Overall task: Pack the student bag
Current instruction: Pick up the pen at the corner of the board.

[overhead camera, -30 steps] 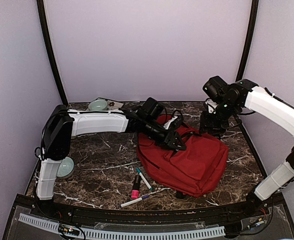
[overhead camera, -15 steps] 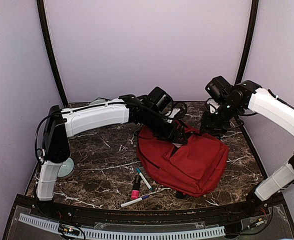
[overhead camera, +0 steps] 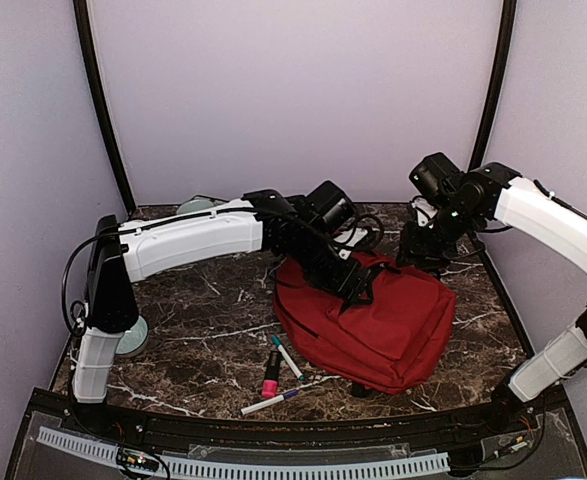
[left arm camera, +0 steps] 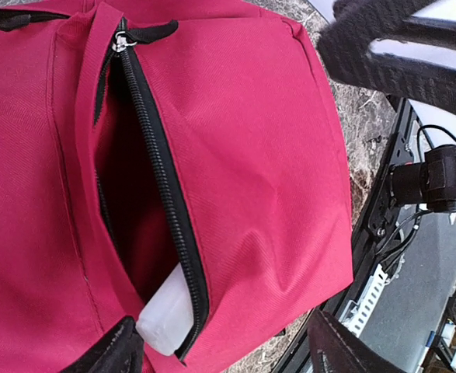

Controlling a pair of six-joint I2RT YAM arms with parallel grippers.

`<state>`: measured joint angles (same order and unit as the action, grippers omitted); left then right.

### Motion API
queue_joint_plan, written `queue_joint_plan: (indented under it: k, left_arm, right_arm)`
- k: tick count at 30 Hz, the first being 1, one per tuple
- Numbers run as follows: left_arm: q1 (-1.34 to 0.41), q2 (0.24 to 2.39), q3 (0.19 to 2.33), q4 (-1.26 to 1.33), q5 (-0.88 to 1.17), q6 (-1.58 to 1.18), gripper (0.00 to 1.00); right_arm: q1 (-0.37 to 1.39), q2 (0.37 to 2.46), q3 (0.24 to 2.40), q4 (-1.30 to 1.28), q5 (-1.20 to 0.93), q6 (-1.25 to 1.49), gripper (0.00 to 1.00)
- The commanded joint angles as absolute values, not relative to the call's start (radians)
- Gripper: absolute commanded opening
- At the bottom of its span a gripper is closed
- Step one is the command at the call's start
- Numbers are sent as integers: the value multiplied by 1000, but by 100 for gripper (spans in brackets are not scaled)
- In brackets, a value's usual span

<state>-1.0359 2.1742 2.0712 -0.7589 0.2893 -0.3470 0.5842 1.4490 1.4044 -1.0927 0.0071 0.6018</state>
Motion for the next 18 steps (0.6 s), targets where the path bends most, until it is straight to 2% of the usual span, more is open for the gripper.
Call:
queue_joint_plan:
  k: [1,8,18]
  left_arm:
    - [-1048,2127,2118,-836,164,-346,76]
    - [-1048,2017,2081,-937,-26,-345,80]
    - [-1045,1768,1796,-953,-150,-404,84]
  right_arm:
    - [579,1446,1409,-1066,-2,597,46]
    - [580,1422,1380,-1054,-3,608,46]
    - [579,1382,1416,-1060,121,655,46]
